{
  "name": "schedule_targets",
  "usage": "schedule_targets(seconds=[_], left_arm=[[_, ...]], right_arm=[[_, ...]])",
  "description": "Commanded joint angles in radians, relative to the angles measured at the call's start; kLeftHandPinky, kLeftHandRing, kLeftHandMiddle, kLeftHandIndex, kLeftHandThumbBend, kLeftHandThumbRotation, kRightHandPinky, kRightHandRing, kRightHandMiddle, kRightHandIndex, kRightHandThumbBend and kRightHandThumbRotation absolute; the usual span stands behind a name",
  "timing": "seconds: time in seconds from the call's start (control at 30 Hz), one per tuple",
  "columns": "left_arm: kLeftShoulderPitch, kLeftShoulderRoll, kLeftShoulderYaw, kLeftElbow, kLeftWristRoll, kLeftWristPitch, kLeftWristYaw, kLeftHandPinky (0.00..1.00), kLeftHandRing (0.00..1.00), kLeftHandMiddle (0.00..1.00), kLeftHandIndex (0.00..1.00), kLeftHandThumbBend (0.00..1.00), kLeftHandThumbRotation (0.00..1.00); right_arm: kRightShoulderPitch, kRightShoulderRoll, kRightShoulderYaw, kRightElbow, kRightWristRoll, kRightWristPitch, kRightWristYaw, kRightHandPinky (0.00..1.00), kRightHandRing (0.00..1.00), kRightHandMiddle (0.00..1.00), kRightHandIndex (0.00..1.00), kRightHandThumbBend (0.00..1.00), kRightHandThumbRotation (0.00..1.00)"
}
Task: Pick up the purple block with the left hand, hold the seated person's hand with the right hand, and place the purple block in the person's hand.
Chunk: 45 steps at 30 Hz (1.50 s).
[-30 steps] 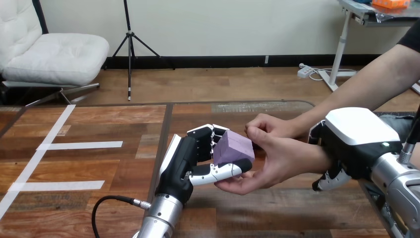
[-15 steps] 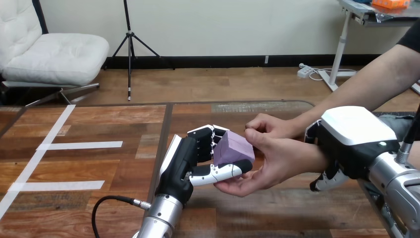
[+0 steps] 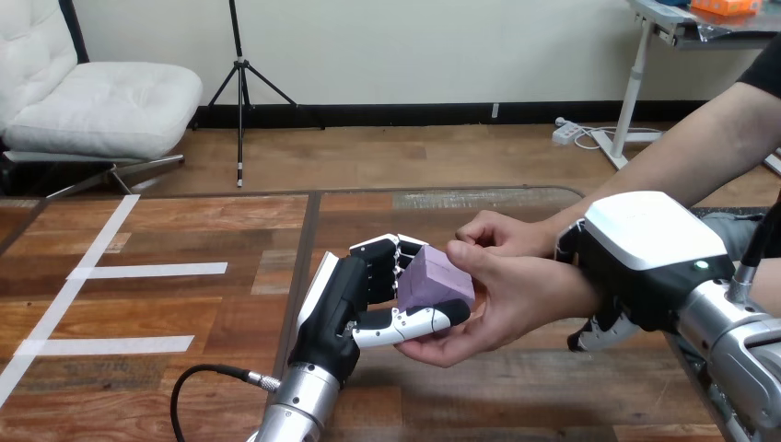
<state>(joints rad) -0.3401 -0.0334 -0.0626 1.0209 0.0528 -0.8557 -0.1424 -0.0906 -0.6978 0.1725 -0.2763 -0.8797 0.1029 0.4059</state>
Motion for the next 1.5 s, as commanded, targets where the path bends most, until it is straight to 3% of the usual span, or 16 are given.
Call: schedule_targets(seconds=[0.0, 0.2, 0.57, 1.0, 1.47], left_arm=[[-0.026, 0.007, 0.009, -0.053, -0.005, -0.007, -0.003, 0.36, 0.42, 0.49, 0.51, 0.83, 0.19], [-0.027, 0.008, 0.009, -0.053, -0.002, -0.007, -0.001, 0.36, 0.42, 0.49, 0.51, 0.82, 0.19], [-0.033, 0.011, 0.007, -0.041, -0.002, -0.015, -0.012, 0.36, 0.42, 0.49, 0.51, 0.81, 0.18], [-0.029, 0.001, 0.005, -0.057, -0.027, 0.029, -0.062, 0.36, 0.42, 0.49, 0.51, 0.84, 0.20], [-0.016, -0.009, -0.003, -0.078, -0.053, 0.053, -0.102, 0.36, 0.41, 0.48, 0.50, 0.86, 0.19]], right_arm=[[-0.099, 0.028, 0.014, -0.022, -0.016, -0.020, -0.020, 0.39, 0.45, 0.51, 0.52, 0.78, 0.00], [-0.128, 0.037, 0.031, -0.013, -0.026, -0.002, 0.016, 0.39, 0.45, 0.51, 0.52, 0.79, 0.00], [-0.156, 0.054, 0.041, 0.023, -0.024, -0.025, -0.001, 0.38, 0.44, 0.49, 0.52, 0.81, 0.00], [-0.172, 0.061, 0.048, 0.041, -0.033, -0.029, 0.005, 0.37, 0.45, 0.50, 0.54, 0.80, 0.00], [-0.174, 0.066, 0.048, 0.050, -0.035, -0.029, -0.005, 0.31, 0.39, 0.47, 0.54, 0.80, 0.00]])
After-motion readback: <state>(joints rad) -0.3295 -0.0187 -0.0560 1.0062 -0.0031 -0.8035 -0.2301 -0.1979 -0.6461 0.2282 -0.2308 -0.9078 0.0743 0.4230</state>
